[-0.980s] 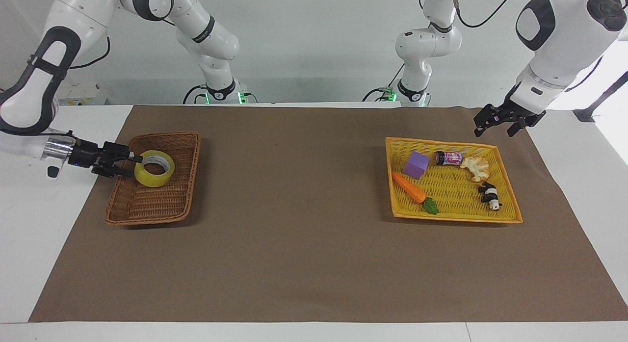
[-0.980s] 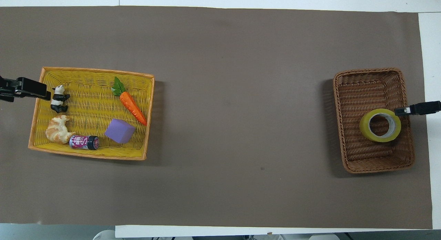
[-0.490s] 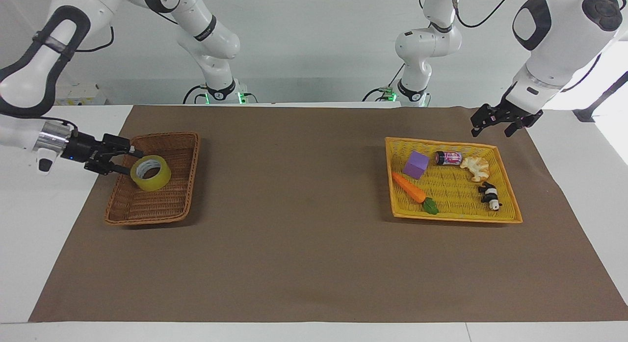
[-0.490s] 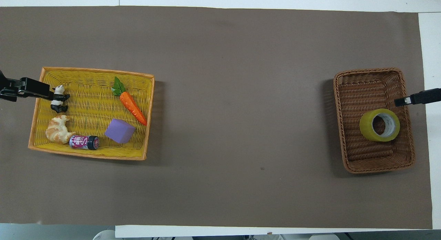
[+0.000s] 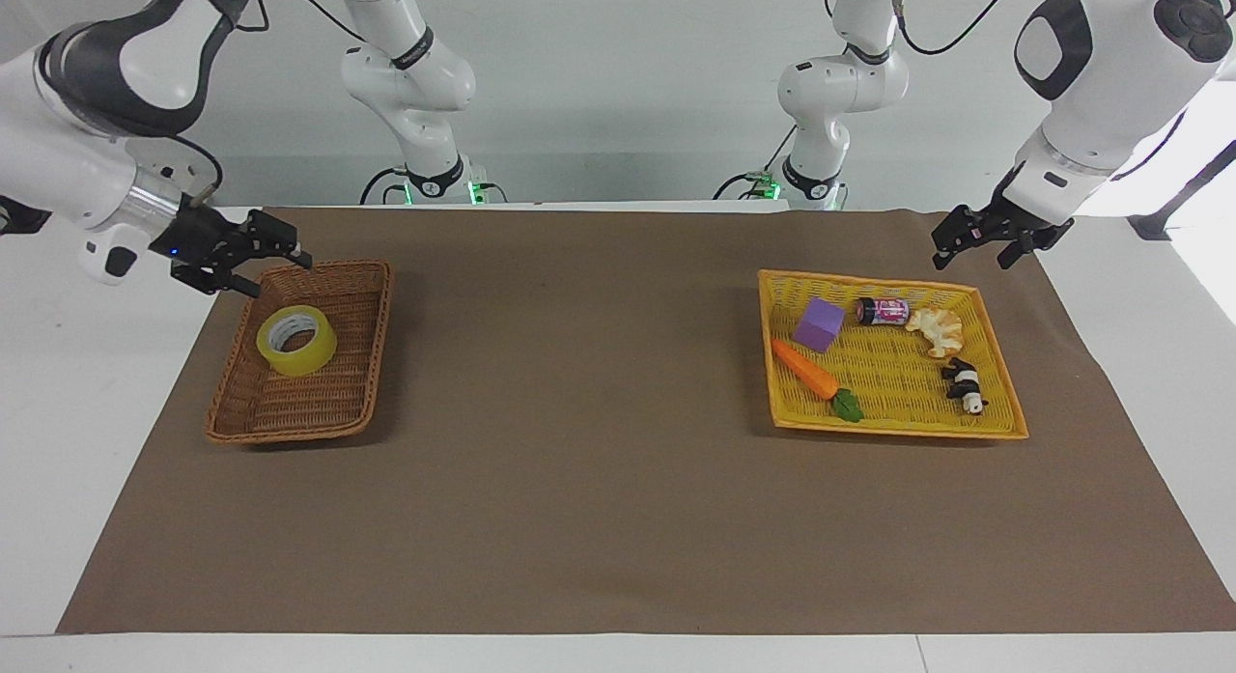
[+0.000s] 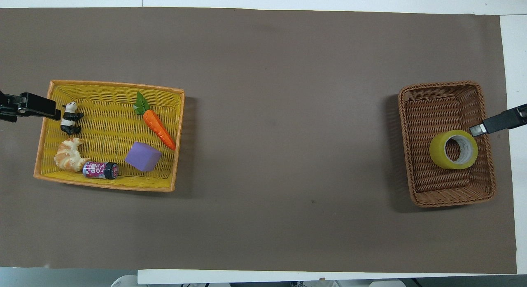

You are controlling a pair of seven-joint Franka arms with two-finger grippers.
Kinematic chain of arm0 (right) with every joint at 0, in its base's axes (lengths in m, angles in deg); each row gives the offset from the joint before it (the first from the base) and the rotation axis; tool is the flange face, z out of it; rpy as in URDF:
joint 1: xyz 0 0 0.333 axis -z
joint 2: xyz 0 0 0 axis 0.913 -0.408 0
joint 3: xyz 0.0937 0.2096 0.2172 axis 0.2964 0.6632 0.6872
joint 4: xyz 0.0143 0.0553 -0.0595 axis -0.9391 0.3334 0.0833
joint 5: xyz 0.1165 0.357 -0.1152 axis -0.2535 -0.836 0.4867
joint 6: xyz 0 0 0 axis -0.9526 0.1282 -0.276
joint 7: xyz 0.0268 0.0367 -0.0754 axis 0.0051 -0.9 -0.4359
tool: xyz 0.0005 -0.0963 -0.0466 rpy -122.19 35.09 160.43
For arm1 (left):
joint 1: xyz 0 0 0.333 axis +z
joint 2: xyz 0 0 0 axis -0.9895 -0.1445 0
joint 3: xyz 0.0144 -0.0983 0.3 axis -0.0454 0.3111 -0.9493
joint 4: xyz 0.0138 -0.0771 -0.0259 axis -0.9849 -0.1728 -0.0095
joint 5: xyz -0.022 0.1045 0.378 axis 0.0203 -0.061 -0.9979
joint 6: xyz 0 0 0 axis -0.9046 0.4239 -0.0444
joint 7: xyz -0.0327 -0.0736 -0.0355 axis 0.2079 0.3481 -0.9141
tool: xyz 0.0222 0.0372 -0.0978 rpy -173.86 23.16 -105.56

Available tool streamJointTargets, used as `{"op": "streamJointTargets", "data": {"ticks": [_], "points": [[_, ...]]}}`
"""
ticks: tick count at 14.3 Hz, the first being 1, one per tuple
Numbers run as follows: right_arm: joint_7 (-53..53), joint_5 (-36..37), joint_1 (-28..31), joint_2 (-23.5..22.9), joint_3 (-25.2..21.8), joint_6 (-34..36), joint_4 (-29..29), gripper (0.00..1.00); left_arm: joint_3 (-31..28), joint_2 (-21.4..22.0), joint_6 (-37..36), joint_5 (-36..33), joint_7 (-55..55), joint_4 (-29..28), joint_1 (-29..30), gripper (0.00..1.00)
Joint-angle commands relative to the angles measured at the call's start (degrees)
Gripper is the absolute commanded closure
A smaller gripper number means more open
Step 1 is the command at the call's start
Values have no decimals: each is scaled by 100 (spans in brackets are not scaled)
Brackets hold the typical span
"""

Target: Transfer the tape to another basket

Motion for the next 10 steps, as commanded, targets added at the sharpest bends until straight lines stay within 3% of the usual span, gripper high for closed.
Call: {"op": "streamJointTargets", "data": {"ticks": [1, 6, 10], "points": [[331, 687, -230, 459, -2, 168, 117, 0, -2, 46, -14, -82, 11, -51, 17, 0], [419, 1181, -258, 1014, -2, 608, 257, 0, -2, 46, -14, -82, 11, -51, 17, 0], [446, 1234, -275, 1005, -2, 433, 257, 0, -2, 46, -14, -82, 11, -51, 17, 0]]}}
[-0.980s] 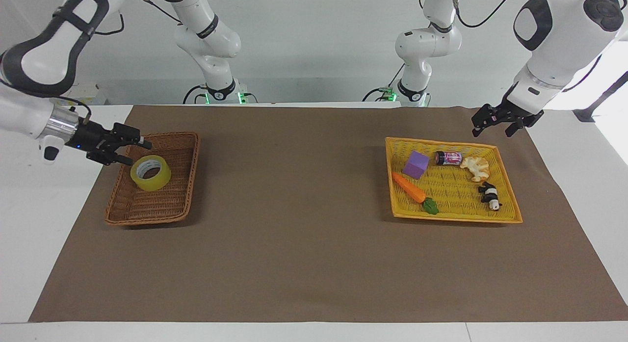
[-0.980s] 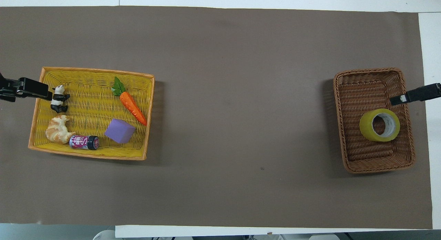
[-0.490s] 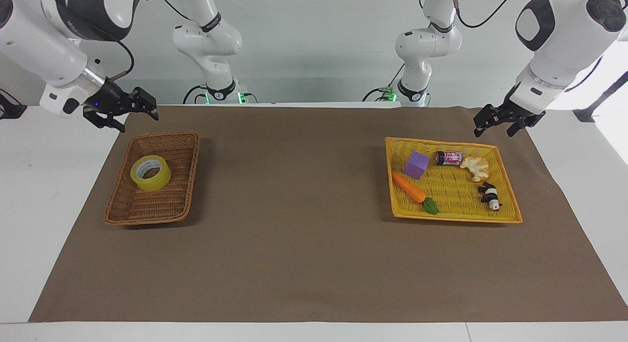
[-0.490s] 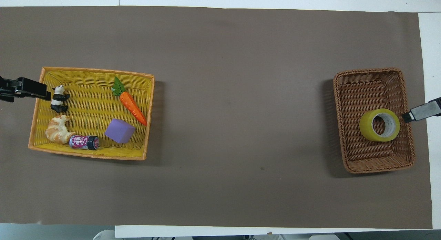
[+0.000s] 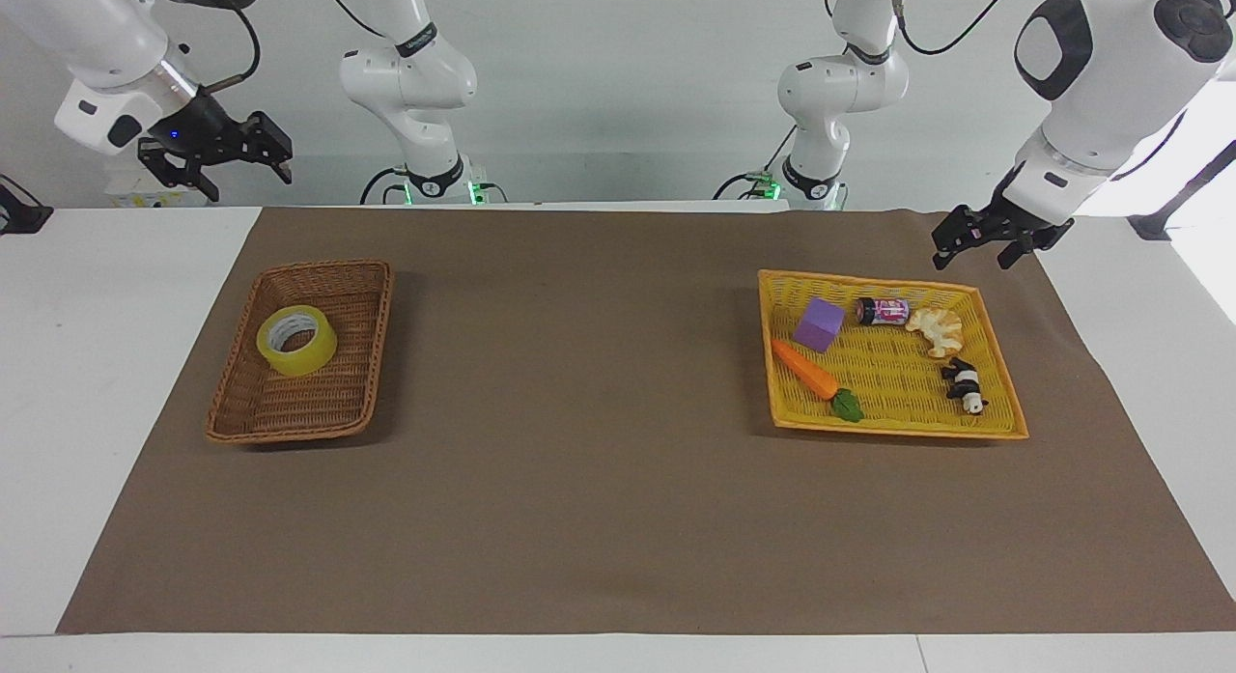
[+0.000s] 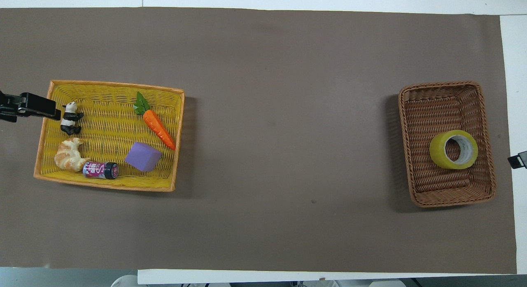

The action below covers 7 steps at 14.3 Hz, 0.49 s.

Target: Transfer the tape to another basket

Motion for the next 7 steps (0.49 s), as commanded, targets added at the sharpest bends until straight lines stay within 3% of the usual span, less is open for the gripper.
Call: {"op": "streamJointTargets", "data": {"ticks": [1, 7], "points": [[159, 114, -22, 72, 27, -250, 153, 0, -2, 46, -14, -82, 11, -50, 17, 0], [599, 79, -23, 46, 54, -330, 171, 0, -2, 46, -14, -82, 11, -50, 17, 0]]}}
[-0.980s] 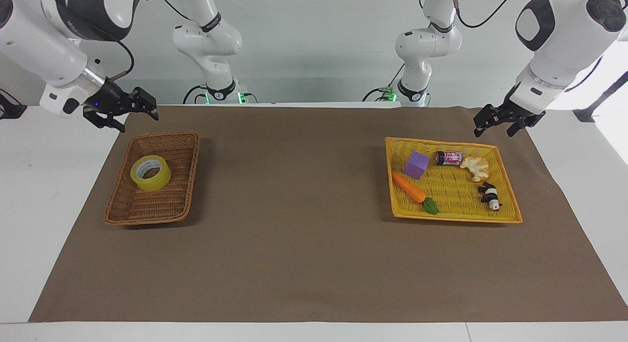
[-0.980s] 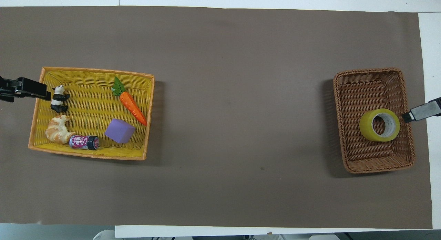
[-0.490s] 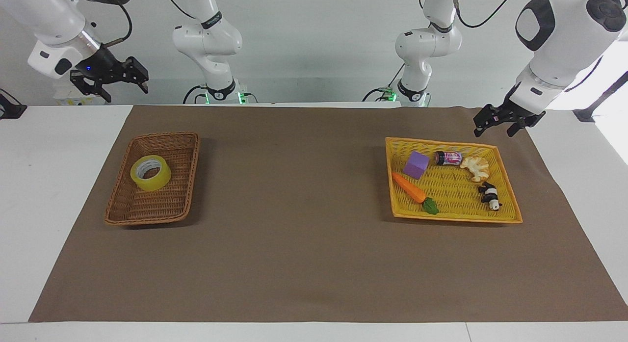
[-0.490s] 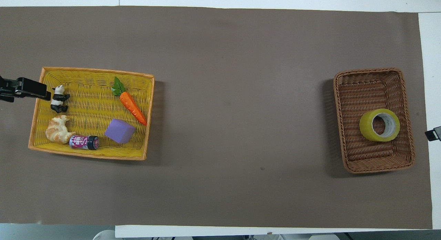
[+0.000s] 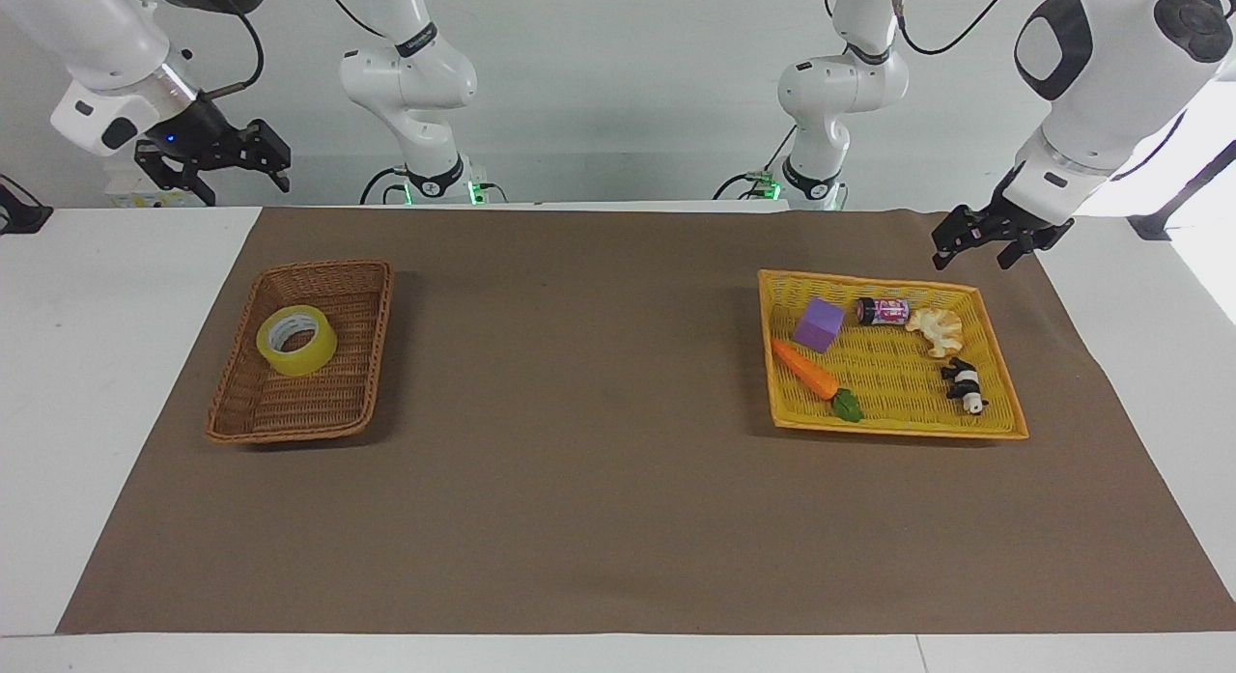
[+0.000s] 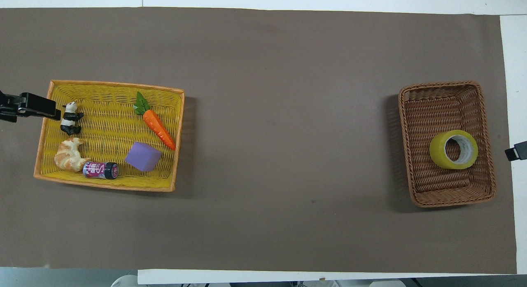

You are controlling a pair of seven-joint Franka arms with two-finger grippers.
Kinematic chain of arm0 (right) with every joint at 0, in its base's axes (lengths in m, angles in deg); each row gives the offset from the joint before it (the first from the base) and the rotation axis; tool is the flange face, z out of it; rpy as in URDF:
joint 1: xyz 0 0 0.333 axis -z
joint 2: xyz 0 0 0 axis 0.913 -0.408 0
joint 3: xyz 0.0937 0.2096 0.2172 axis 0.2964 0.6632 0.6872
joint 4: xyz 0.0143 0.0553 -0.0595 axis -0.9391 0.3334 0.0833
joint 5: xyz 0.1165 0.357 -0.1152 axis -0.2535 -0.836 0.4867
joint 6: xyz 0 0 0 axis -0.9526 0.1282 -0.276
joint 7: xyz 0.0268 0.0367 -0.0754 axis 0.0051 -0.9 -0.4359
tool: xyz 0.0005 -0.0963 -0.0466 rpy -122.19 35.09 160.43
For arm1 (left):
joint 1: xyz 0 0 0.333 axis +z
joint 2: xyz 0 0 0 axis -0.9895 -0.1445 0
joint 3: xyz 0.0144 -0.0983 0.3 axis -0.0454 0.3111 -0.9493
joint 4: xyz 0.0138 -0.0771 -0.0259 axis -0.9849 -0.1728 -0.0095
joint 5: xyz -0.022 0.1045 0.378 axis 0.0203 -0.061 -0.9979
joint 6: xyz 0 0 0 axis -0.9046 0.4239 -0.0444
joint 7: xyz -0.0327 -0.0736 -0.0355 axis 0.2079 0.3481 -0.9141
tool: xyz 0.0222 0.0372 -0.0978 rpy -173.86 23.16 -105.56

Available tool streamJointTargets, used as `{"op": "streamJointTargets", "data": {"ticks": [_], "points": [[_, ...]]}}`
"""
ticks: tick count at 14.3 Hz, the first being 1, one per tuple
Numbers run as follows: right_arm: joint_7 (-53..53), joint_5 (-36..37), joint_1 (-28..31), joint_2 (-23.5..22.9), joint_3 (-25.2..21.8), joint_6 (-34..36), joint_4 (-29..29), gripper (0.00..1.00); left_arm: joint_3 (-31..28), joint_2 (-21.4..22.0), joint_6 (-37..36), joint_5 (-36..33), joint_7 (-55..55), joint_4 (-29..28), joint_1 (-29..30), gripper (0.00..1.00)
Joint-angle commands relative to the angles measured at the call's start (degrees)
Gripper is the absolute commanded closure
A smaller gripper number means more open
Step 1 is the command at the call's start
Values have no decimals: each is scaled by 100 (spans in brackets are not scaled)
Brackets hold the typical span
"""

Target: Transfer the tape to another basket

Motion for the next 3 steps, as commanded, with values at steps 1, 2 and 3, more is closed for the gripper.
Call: {"op": "streamJointTargets", "data": {"ticks": [1, 2, 3], "points": [[118, 70, -17, 31, 14, -141, 107, 0, -2, 46, -14, -82, 11, -50, 17, 0], [135, 70, -17, -12, 14, -159, 81, 0, -2, 46, -23, -82, 11, -50, 17, 0], [135, 70, -17, -39, 14, -176, 72, 0, -2, 46, -23, -82, 11, -50, 17, 0]]}}
